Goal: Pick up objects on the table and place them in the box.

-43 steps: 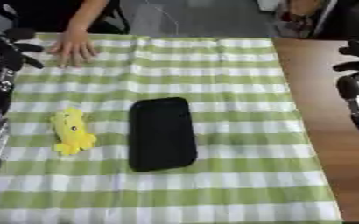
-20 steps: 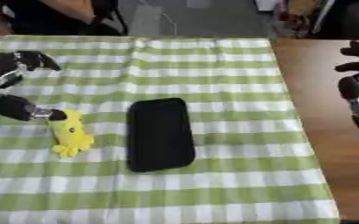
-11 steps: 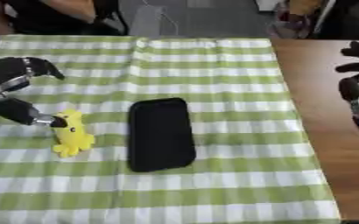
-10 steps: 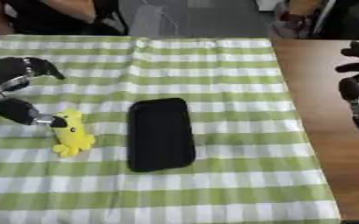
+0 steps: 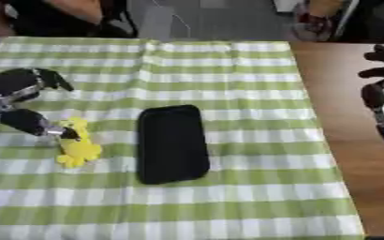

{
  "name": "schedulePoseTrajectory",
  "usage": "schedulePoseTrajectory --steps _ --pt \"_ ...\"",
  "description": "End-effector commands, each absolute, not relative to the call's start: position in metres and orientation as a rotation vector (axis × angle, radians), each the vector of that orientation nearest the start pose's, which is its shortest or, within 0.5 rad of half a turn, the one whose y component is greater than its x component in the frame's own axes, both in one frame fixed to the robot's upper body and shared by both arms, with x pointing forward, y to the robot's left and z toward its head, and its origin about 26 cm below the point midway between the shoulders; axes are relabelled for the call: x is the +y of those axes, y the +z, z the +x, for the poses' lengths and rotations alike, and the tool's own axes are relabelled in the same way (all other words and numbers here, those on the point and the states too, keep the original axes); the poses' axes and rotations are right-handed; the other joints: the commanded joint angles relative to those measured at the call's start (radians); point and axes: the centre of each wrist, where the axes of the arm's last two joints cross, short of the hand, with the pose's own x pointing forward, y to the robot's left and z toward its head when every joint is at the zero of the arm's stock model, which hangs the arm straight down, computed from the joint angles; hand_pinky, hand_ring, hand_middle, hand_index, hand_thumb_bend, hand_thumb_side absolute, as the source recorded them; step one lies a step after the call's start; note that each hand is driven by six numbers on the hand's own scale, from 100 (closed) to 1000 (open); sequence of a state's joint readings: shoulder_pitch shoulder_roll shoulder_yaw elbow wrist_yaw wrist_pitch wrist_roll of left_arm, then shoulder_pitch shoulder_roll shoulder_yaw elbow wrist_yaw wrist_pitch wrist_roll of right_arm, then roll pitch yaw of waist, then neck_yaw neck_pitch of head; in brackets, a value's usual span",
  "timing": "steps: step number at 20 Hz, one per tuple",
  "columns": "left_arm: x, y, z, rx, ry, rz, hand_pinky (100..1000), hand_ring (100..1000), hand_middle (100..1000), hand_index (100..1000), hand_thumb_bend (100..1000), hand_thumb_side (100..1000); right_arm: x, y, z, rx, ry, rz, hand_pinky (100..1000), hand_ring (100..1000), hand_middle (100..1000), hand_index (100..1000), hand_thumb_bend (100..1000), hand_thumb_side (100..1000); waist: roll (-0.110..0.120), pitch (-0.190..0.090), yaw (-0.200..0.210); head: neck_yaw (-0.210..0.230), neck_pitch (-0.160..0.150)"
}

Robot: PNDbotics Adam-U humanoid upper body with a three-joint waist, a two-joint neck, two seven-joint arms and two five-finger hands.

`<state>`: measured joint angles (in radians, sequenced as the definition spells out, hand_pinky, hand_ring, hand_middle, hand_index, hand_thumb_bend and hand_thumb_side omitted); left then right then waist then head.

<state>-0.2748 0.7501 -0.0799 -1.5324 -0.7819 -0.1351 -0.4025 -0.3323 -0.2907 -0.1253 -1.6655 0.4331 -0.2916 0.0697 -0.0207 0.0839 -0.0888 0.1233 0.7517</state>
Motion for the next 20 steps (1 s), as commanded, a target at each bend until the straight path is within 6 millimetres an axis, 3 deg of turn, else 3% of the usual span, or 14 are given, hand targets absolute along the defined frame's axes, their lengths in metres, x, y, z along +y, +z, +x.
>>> schedulePoseTrajectory --steps 1,14,20 --pt "0.386 0.139 0.340 -1.173 -1.536 0.942 718 732 789 845 989 702 -0.310 0.149 0.346 -2.181 0.680 -0.638 496 672 784 924 674 983 0.001 -0.009 -0.001 0.009 -0.012" --pt "0.386 0.109 0.341 -1.114 -1.545 0.870 715 707 768 826 1000 693 -0.309 0.150 0.346 -2.185 0.678 -0.635 496 672 784 924 673 984 0.000 -0.007 -0.001 0.011 -0.010" --pt "0.386 0.103 0.340 -1.073 -1.564 0.838 696 637 718 801 989 678 -0.309 0.150 0.346 -2.186 0.678 -0.635 496 672 784 924 673 985 0.000 -0.007 -0.002 0.013 -0.009"
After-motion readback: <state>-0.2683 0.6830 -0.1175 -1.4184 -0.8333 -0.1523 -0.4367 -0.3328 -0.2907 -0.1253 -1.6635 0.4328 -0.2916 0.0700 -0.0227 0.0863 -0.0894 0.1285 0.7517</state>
